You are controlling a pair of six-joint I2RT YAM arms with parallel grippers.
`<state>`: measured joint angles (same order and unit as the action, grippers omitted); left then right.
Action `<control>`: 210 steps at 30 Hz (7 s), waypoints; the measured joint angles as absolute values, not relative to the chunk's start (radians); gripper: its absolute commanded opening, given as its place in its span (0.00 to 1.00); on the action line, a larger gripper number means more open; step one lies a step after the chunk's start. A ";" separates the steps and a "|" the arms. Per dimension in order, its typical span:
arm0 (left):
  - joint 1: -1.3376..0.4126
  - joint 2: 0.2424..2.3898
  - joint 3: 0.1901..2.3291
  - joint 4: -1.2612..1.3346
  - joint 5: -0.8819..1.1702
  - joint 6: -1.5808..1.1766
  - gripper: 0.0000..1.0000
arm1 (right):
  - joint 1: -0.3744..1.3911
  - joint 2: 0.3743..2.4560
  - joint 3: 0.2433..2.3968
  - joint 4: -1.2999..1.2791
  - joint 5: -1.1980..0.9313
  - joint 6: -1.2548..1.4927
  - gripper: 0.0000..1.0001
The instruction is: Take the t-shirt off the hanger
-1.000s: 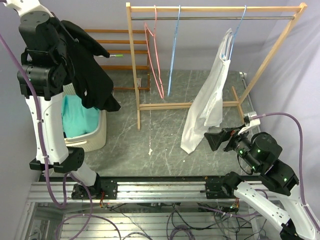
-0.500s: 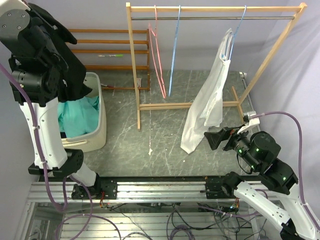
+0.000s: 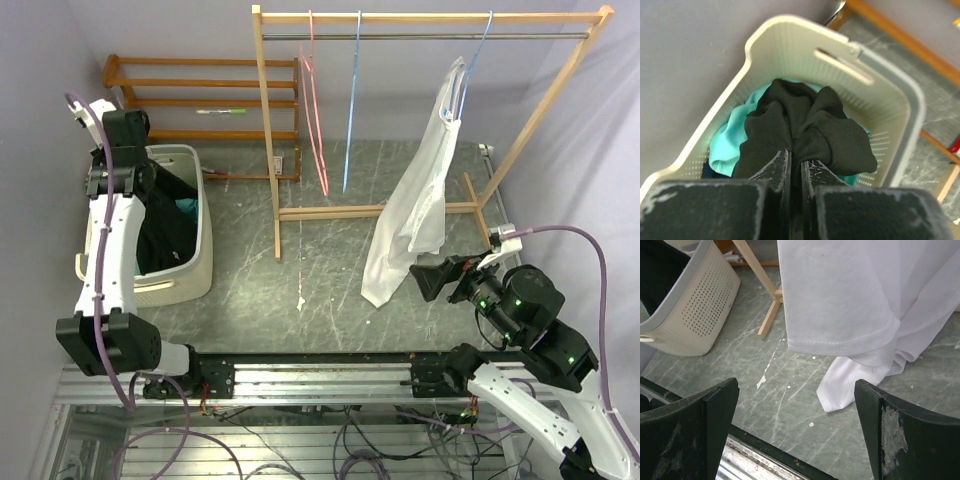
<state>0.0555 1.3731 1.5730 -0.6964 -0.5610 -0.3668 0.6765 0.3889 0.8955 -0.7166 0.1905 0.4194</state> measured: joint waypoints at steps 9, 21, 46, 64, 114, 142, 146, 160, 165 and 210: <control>0.150 1.388 1.524 -0.710 -0.313 -0.450 0.77 | 0.677 0.370 0.896 -0.716 0.191 0.419 1.00; 0.095 0.879 1.061 -0.549 0.263 -0.446 0.41 | 0.676 0.368 0.896 -0.716 0.191 0.420 1.00; -0.434 0.790 0.904 -0.541 0.161 -0.288 0.30 | 0.675 0.844 1.771 -0.865 0.343 0.410 0.75; -0.889 0.946 0.910 -0.645 -0.207 -0.296 0.29 | 0.506 1.611 2.354 -0.972 0.658 0.236 0.73; -0.889 0.879 0.910 -0.645 -0.239 -0.296 0.28 | 0.178 1.285 1.886 -0.873 0.173 0.244 0.00; -0.889 0.849 0.910 -0.648 -0.239 -0.300 0.58 | 0.178 1.302 1.847 -0.807 0.118 0.211 0.00; -0.889 0.838 0.910 -0.648 -0.239 -0.300 0.58 | 0.178 1.282 1.887 -0.765 0.094 0.202 0.00; -0.889 0.735 0.910 -0.641 -0.189 -0.293 0.70 | 0.178 1.203 1.870 -0.804 -0.030 0.202 0.00; -0.889 0.682 0.910 -0.623 -0.123 -0.271 0.77 | 0.178 1.073 1.790 -0.894 -0.134 0.197 0.00; -0.892 1.037 1.485 -0.558 0.706 -0.165 0.58 | 0.303 0.466 1.127 -0.855 -1.108 0.359 0.00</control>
<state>-0.8925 1.0370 1.4853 -0.5575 0.7059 -0.1654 0.3031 0.4660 1.1271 -0.8551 -1.1084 0.3592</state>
